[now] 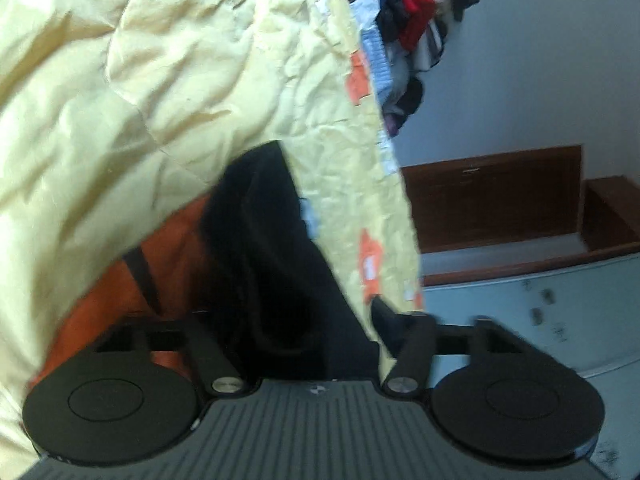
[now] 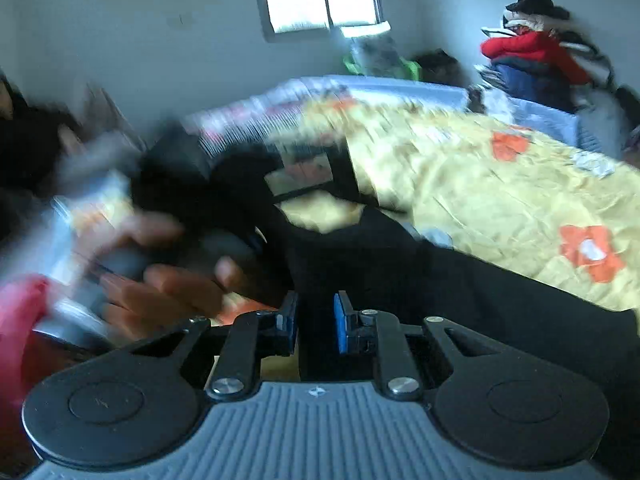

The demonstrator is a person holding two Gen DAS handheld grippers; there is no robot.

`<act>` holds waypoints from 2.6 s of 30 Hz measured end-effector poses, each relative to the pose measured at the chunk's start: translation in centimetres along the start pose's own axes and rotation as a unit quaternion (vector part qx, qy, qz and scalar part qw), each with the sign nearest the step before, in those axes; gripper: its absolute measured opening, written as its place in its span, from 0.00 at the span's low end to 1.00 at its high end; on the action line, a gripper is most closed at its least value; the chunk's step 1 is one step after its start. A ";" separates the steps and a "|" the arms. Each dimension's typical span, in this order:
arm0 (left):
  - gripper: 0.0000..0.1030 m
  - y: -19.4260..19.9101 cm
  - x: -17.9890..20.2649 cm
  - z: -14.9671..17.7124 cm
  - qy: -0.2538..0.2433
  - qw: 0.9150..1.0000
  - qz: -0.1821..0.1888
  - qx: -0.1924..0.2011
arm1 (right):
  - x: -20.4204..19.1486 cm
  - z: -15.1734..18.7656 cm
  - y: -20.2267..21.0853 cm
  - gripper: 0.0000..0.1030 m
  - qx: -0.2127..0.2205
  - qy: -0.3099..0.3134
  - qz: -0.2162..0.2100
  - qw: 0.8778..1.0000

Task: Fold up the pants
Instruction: 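Grasp one end of the folded trousers with both grippers and lift it, then carry the lifted end over onto the other half with both grippers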

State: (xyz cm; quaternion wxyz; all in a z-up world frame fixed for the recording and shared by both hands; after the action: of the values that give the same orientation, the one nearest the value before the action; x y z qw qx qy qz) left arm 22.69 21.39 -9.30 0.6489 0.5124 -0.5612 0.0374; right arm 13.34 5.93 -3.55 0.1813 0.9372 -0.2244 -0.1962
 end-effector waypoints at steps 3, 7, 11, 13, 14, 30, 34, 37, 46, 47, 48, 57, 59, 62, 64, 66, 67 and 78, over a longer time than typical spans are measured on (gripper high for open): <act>0.22 0.1 -0.1 0.3 -0.044 0.998 -0.045 0.028 | 3.1 -1.1 1.4 0.18 0.024 -0.008 0.091 0.996; 0.19 1.9 2.3 1.8 -0.148 0.979 -0.087 0.112 | 7.0 0.5 -1.3 0.18 -0.040 -0.012 0.173 0.984; 0.18 4.4 6.6 4.6 -0.228 0.954 -0.085 0.173 | 6.2 0.7 -1.4 0.18 0.009 -0.075 0.100 0.992; 0.19 5.0 8.7 6.3 -0.255 0.945 -0.079 0.188 | 5.2 0.6 0.4 0.18 0.041 -0.089 0.092 0.991; 0.19 5.2 9.8 7.1 -0.266 0.942 -0.073 0.190 | 4.9 0.3 1.6 0.18 0.055 -0.096 0.088 0.990; 0.23 -1.7 22.9 26.2 -0.417 0.899 -0.020 0.133 | 11.6 5.3 22.6 0.18 0.210 -0.205 0.148 0.944; 0.23 -6.3 23.8 30.0 -0.432 0.897 -0.023 0.094 | 14.5 8.7 26.6 0.18 0.217 -0.239 0.183 0.928; 0.23 -9.0 24.0 31.8 -0.436 0.897 -0.029 0.070 | 16.4 10.9 28.4 0.18 0.218 -0.264 0.203 0.917; 0.60 -13.8 24.9 35.5 -0.457 0.889 -0.018 0.006 | 19.6 15.5 32.7 0.18 0.228 -0.309 0.263 0.885; 0.61 -13.5 25.1 36.0 -0.460 0.888 -0.010 0.003 | 19.7 15.9 33.3 0.20 0.230 -0.312 0.268 0.882; 0.62 -13.2 25.3 36.5 -0.466 0.885 0.008 -0.012 | 19.7 16.5 34.1 0.20 0.233 -0.314 0.272 0.879; 0.80 -8.3 24.1 26.5 -0.467 0.875 -0.067 0.109 | 19.8 16.4 38.9 0.20 0.247 -0.288 0.321 0.868; 0.80 -9.0 22.4 23.2 -0.469 0.860 -0.144 0.137 | 20.4 14.9 37.7 0.32 0.236 -0.278 0.305 0.879; 0.80 -10.5 20.0 20.3 -0.459 0.854 -0.206 0.129 | 21.7 12.7 34.4 0.73 0.196 -0.257 0.285 0.902; 0.79 -11.4 18.7 19.7 -0.456 0.852 -0.226 0.121 | 22.7 12.1 32.0 0.66 0.164 -0.248 0.279 0.913; 0.79 -12.4 17.7 19.4 -0.460 0.847 -0.239 0.122 | 23.3 12.0 30.2 0.31 0.140 -0.247 0.268 0.921; 0.81 -12.9 17.4 19.2 -0.462 0.844 -0.246 0.122 | 23.6 12.1 30.0 0.30 0.128 -0.242 0.286 0.918; 0.81 -12.0 17.9 19.6 -0.493 0.815 -0.250 0.175 | 19.6 10.6 30.0 0.31 0.104 -0.132 0.353 0.920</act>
State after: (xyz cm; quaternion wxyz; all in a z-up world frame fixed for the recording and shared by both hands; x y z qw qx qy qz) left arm 23.27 -7.56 -6.09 0.1717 0.6896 -0.6425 -0.2866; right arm 14.22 -31.36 -5.45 0.1088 0.7763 -0.5818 -0.2170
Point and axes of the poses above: each gripper's, at about its wrist camera, not at the fingertips, and y roughly against the way its jaws point, x to its right, z to its underside, the point moved 9 cm from there along -y, roughly the way its jaws point, and after that the axes turned 12 degrees about -z, right-handed, at the moved point
